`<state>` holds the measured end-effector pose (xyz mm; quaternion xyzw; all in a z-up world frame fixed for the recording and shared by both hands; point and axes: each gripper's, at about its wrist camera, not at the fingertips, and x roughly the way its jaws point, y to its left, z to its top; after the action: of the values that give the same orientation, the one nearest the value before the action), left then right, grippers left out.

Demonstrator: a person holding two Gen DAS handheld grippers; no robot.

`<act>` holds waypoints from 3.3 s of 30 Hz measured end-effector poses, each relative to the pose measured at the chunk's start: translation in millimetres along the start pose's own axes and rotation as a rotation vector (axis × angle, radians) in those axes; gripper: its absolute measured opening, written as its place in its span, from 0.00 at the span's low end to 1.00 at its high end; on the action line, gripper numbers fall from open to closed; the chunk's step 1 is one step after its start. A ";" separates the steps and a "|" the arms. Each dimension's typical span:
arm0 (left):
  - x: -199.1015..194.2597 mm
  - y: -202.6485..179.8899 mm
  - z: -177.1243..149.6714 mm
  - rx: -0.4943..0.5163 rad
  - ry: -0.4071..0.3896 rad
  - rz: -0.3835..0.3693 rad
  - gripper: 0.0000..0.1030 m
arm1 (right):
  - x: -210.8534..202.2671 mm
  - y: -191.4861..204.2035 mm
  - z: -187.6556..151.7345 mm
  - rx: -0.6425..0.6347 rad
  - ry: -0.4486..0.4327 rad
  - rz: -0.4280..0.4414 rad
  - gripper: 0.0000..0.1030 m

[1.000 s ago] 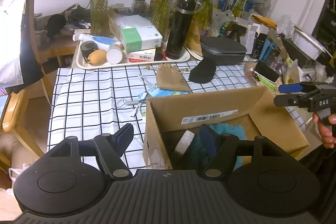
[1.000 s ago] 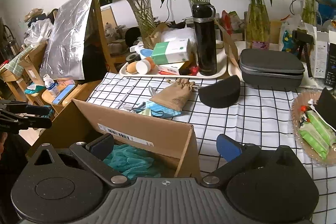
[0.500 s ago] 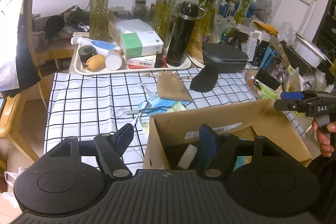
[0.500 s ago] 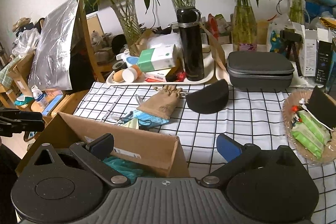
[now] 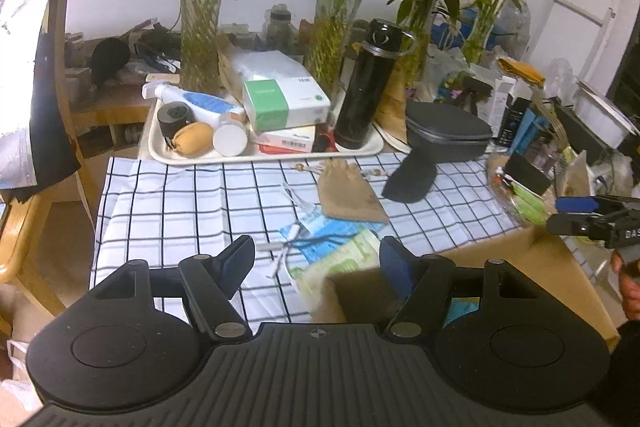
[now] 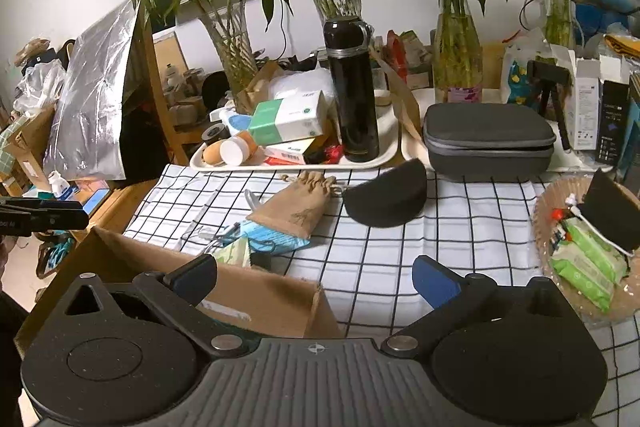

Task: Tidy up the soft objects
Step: 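Withdraw both grippers from the box back over the table, then lower the right gripper onto the black foam half-disc and close it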

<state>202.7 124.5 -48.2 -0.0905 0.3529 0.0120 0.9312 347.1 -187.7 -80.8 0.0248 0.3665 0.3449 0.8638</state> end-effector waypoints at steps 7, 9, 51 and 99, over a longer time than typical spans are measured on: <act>24.8 21.8 12.6 0.009 -0.004 0.026 0.67 | 13.1 -13.0 7.6 0.023 0.003 -0.087 1.00; 30.6 27.9 15.7 0.013 -0.007 0.040 0.67 | 18.2 -19.0 9.8 0.036 0.006 -0.099 1.00; 103.7 101.5 -24.7 -0.168 0.077 0.114 0.56 | 234.1 -80.7 51.1 0.168 0.184 -0.163 1.00; 104.9 63.9 -21.9 -0.025 0.110 0.129 0.56 | 246.9 -79.2 59.5 0.133 0.274 -0.262 0.72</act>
<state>261.6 179.2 -143.7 -0.0798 0.4082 0.0712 0.9066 553.4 -83.9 -212.8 -0.0130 0.5028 0.2048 0.8397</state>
